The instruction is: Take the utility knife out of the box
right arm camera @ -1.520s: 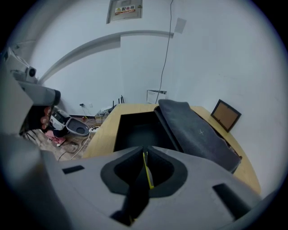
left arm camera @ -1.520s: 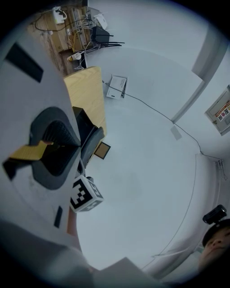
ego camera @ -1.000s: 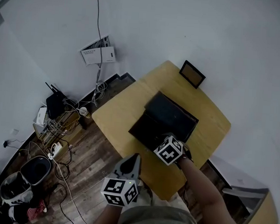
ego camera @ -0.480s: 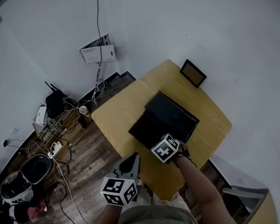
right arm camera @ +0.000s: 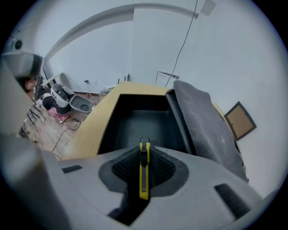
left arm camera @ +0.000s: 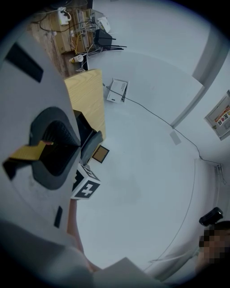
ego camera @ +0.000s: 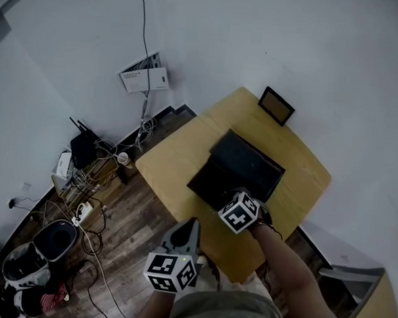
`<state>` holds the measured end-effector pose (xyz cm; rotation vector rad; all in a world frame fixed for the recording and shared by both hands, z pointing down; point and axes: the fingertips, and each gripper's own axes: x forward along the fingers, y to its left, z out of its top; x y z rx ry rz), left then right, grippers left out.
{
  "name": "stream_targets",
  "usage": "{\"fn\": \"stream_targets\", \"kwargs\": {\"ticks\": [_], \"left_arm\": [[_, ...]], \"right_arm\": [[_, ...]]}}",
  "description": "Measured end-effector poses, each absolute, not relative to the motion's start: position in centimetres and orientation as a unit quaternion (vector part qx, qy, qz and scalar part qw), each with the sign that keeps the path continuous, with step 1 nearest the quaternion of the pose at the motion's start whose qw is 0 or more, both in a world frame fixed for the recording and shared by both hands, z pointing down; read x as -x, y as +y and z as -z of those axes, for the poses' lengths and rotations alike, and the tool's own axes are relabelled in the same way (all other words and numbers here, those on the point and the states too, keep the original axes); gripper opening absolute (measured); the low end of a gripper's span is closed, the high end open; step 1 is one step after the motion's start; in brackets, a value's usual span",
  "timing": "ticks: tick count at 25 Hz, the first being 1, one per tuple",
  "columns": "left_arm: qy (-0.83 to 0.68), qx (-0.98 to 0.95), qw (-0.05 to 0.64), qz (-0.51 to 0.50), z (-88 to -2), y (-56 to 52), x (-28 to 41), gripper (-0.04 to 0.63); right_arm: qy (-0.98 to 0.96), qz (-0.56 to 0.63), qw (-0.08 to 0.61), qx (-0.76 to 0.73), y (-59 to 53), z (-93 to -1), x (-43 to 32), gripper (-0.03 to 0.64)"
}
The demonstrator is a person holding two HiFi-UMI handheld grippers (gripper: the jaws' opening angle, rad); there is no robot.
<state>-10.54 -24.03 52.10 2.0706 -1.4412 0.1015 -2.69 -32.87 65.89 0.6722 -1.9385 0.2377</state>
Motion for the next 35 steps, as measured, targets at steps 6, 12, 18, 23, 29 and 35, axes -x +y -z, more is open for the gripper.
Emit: {"fn": "stream_targets", "kwargs": {"ticks": [6, 12, 18, 23, 29, 35], "left_arm": [[-0.542, -0.787, 0.294, -0.032, -51.1, -23.2, 10.8, 0.004], [-0.537, -0.795, 0.279, -0.028, -49.7, -22.1, 10.5, 0.005], [-0.528, -0.806, 0.268, -0.027, -48.6, -20.8, 10.1, 0.004], [-0.522, -0.812, 0.26, -0.024, -47.9, -19.8, 9.7, 0.003], [-0.519, -0.818, 0.248, -0.022, -47.0, -18.9, 9.5, 0.003], [-0.518, -0.821, 0.241, -0.023, -46.2, -18.2, 9.5, 0.005]], "right_arm": [[-0.822, -0.088, 0.465, -0.316, -32.2, -62.3, 3.0, 0.055], [-0.834, -0.076, 0.414, -0.357, -30.6, -58.3, 2.7, 0.055], [-0.844, -0.069, 0.35, -0.401, -28.4, -53.9, 2.3, 0.055], [-0.851, -0.064, 0.289, -0.435, -26.3, -50.4, 1.5, 0.055], [-0.85, -0.06, 0.225, -0.472, -24.2, -47.1, -0.1, 0.055], [-0.847, -0.052, 0.192, -0.493, -22.2, -44.8, -1.4, 0.055]]}}
